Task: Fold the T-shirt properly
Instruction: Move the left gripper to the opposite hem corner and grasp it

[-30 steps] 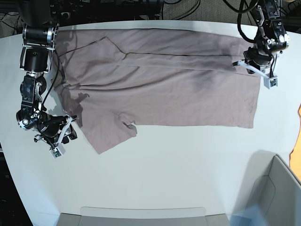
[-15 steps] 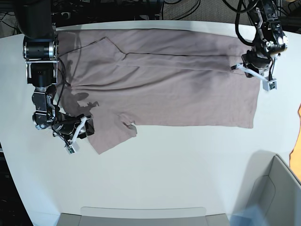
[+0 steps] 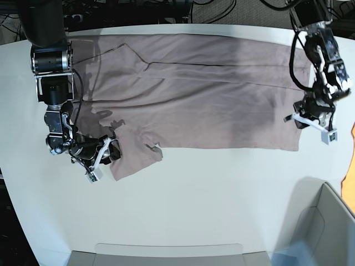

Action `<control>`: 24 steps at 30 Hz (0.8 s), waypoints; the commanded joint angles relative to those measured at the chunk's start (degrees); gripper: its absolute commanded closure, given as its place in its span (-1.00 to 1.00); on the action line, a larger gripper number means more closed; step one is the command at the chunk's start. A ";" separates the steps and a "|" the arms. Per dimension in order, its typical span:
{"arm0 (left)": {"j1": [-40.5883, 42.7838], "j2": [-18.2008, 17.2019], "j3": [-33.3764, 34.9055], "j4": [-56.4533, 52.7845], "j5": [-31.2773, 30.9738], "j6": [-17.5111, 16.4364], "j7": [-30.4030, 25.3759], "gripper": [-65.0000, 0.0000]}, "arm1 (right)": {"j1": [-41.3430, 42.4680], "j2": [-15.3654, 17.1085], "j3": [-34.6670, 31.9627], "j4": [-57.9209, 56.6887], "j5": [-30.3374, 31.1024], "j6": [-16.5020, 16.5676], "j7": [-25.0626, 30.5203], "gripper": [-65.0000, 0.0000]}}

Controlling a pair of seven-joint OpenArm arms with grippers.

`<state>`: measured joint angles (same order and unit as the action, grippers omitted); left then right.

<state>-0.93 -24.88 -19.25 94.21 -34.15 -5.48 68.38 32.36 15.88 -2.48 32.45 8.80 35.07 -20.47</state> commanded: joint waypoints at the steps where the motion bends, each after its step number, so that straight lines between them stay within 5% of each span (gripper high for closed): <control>1: -3.69 -2.59 -0.32 -3.62 -2.11 -0.46 -1.52 0.52 | 0.83 0.60 -0.11 0.12 -1.46 0.14 -2.34 0.37; 4: -10.54 -5.93 1.18 -17.86 -5.63 -0.37 -4.95 0.52 | 0.65 0.69 -0.11 0.12 -1.46 0.14 -2.34 0.37; 9: -17.14 -11.73 15.42 -29.03 -6.16 -0.37 -11.54 0.52 | 0.48 0.78 -0.11 0.12 -1.46 0.14 -2.34 0.37; 24: -25.31 -9.53 26.94 -47.49 -6.07 -0.28 -19.10 0.52 | 0.48 0.60 -0.02 0.12 -1.46 0.14 -2.34 0.37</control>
<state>-25.34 -33.61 7.66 46.19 -39.97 -5.65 49.15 32.18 15.99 -2.48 32.47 9.04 35.14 -20.45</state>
